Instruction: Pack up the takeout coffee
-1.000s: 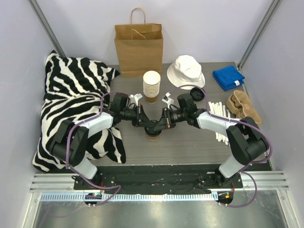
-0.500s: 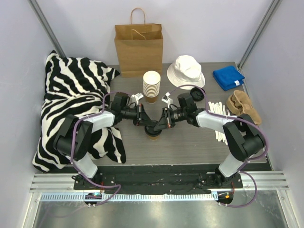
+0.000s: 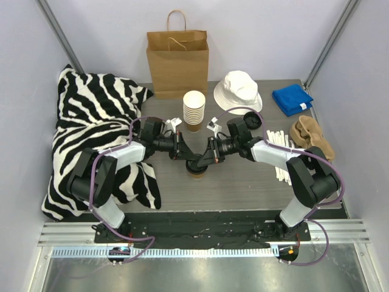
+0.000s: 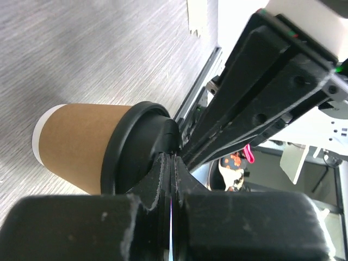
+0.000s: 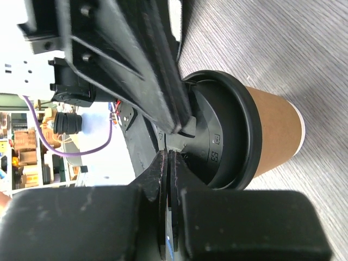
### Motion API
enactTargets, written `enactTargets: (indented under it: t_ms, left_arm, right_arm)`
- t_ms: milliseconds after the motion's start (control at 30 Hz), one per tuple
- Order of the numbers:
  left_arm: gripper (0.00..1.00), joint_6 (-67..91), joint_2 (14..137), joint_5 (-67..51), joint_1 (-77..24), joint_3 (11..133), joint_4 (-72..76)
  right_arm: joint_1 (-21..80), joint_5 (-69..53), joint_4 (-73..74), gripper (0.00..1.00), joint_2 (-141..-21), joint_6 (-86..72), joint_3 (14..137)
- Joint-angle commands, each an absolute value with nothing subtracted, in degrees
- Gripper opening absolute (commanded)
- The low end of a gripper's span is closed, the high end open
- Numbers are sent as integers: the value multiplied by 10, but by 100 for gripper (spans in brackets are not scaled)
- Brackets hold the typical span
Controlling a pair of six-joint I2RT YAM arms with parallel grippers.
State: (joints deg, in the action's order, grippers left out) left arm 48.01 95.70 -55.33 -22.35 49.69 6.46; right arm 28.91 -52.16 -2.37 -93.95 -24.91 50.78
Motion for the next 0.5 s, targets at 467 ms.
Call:
enactTargets:
  t_ms: [467]
  left_arm:
    - [0, 535, 883, -551, -244, 474, 103]
  right_arm:
    - [294, -490, 27, 6, -889, -319, 512]
